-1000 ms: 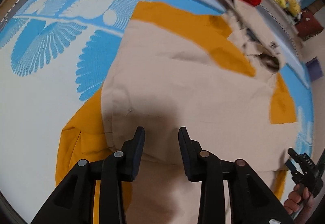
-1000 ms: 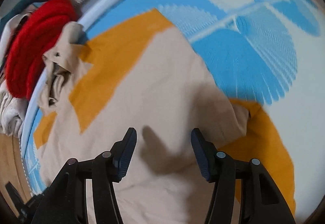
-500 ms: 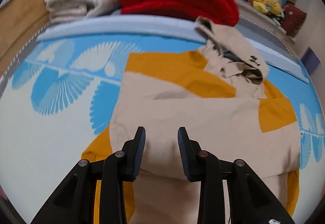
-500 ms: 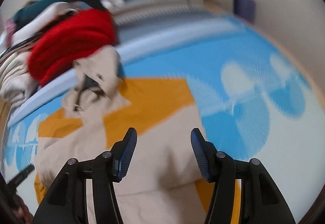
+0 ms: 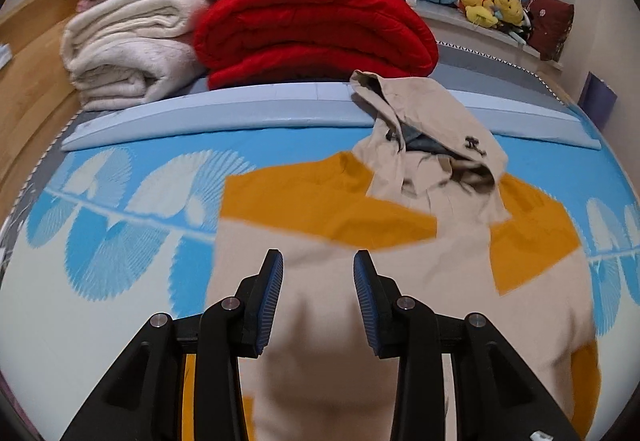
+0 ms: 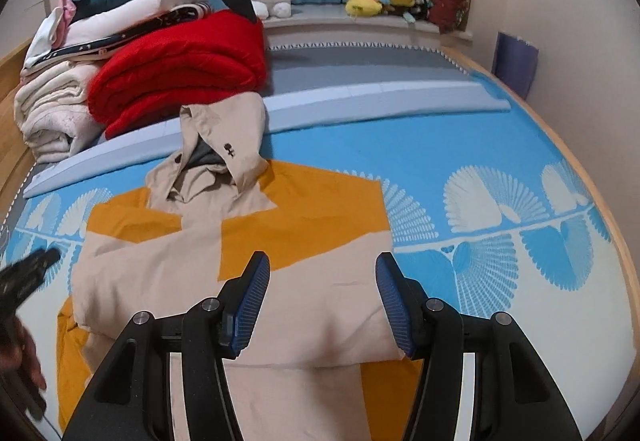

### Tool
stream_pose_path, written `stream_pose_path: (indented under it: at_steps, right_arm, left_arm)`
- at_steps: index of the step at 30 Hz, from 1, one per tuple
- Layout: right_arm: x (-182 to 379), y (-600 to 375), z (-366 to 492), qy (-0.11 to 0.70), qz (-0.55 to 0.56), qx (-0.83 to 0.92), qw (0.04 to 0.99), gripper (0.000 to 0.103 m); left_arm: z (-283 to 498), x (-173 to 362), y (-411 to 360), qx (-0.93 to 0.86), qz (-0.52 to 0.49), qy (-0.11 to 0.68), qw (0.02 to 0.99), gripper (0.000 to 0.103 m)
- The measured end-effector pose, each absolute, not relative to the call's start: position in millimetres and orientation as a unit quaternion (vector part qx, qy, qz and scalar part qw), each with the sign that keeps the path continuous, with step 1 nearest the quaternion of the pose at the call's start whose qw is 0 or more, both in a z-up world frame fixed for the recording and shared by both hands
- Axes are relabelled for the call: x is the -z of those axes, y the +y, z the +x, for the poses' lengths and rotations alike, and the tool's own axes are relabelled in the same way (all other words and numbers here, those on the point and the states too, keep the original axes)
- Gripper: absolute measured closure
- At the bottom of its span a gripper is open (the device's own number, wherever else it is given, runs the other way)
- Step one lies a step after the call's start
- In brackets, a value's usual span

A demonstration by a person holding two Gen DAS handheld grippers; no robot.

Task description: Fold large clothes

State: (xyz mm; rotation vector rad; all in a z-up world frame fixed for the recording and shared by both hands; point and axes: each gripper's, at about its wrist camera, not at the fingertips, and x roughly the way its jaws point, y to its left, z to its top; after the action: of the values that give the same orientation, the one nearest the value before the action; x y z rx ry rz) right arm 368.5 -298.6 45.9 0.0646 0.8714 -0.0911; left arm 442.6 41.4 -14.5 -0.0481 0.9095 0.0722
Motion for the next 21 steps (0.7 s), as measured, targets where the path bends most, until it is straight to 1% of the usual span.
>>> stream_pose_path:
  at_steps: [1,3,5,6,7,11,14,15,17,18,21]
  right_arm:
    - [-44,-300,370,0.424,0.034,0.043,0.904,0.055]
    - [-41,-301,375,0.426,0.038,0.036,0.903,0.084]
    - [-37,-300,380,0.426,0.040,0.035,0.903,0.092]
    - [-36,-299,381,0.424,0.040,0.037,0.904,0.094]
    - [-34,-298,383,0.424,0.037,0.039,0.904,0.094]
    - [-23,-290,390,0.434,0.025,0.038,0.900,0.093]
    - [-8,-283,392,0.452,0.008,0.034,0.891,0.093]
    - [-4,-283,393,0.457,0.005,0.033,0.889,0.092]
    - [3,-284,397,0.466,0.005,0.032,0.884,0.092]
    - [6,-286,399,0.472,0.011,0.032,0.881,0.091]
    - [15,-300,401,0.485,0.032,0.040,0.873,0.091]
  left_arm:
    - [457,15,40,-0.028,-0.026,0.441,0.897,0.070]
    - [498,17,36,-0.013,-0.018,0.445,0.895,0.075]
    - [540,22,34,0.005,-0.014,0.457,0.889,0.081]
    - [563,25,33,0.012,-0.012,0.462,0.886,0.084]
    - [579,27,31,0.016,-0.011,0.463,0.886,0.088]
    - [649,35,27,0.040,-0.016,0.456,0.889,0.088]
    - [699,45,27,0.053,-0.067,0.458,0.885,0.086]
    - [718,50,27,0.055,-0.089,0.461,0.881,0.084]
    - [741,59,26,0.058,-0.112,0.463,0.878,0.064]
    - [757,67,24,0.053,-0.119,0.467,0.875,0.062]
    - [786,82,24,0.055,-0.165,0.477,0.861,0.062]
